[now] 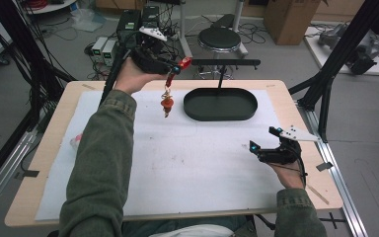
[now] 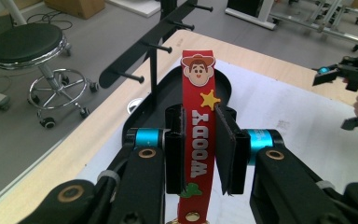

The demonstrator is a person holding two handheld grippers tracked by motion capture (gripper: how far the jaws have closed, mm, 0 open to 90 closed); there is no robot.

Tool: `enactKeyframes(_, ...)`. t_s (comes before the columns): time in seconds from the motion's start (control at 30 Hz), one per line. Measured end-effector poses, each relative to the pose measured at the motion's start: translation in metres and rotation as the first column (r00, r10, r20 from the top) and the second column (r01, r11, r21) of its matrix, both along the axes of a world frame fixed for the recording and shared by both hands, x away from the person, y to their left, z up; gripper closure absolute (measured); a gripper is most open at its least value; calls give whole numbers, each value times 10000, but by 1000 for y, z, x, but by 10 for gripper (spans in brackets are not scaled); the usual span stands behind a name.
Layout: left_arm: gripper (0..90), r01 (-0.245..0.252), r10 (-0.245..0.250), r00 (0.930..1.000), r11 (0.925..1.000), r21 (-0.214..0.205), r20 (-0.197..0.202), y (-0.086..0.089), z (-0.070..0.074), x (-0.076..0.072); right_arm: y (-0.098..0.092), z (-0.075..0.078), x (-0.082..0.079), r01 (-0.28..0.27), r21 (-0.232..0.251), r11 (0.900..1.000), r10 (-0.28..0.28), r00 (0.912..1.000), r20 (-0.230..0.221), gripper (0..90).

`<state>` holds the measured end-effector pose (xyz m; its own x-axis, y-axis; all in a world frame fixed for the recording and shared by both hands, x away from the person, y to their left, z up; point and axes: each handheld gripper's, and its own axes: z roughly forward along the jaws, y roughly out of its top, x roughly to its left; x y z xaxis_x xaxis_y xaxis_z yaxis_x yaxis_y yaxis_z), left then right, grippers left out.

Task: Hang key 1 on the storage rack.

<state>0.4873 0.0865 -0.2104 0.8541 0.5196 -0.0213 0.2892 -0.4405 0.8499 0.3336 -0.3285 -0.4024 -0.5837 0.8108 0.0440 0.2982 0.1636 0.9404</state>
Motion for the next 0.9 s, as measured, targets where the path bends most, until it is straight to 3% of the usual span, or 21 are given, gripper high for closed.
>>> enactKeyframes(0.23, 748, 103, -103, 9999, 9998, 169, 15, -25, 3, 20, 0, 0, 1, -34, 129, 9999, 34, 10000, 6, 5)
enactKeyframes(0.47, 748, 267, -266, 9996, 9996, 83, -107, -51, 2, 33, 0, 0, 1, -20, 63, 10000, 20, 10000, -4, 5)
enactKeyframes(0.57, 748, 201, -198, 9997, 9995, 227, -118, -60, 2, 37, -1, 0, 0, 23, 82, 10000, -24, 10000, 61, 5)
enactKeyframes(0.73, 748, 265, -268, 9995, 9994, -214, -158, -76, 2, 45, -3, 0, -2, 49, 222, 9997, -49, 10000, -14, 5)
enactKeyframes(0.9, 748, -45, 45, 9999, 10000, -48, -123, -88, -5, 57, -2, 0, -4, 53, 160, 9999, -53, 10000, -37, 5)
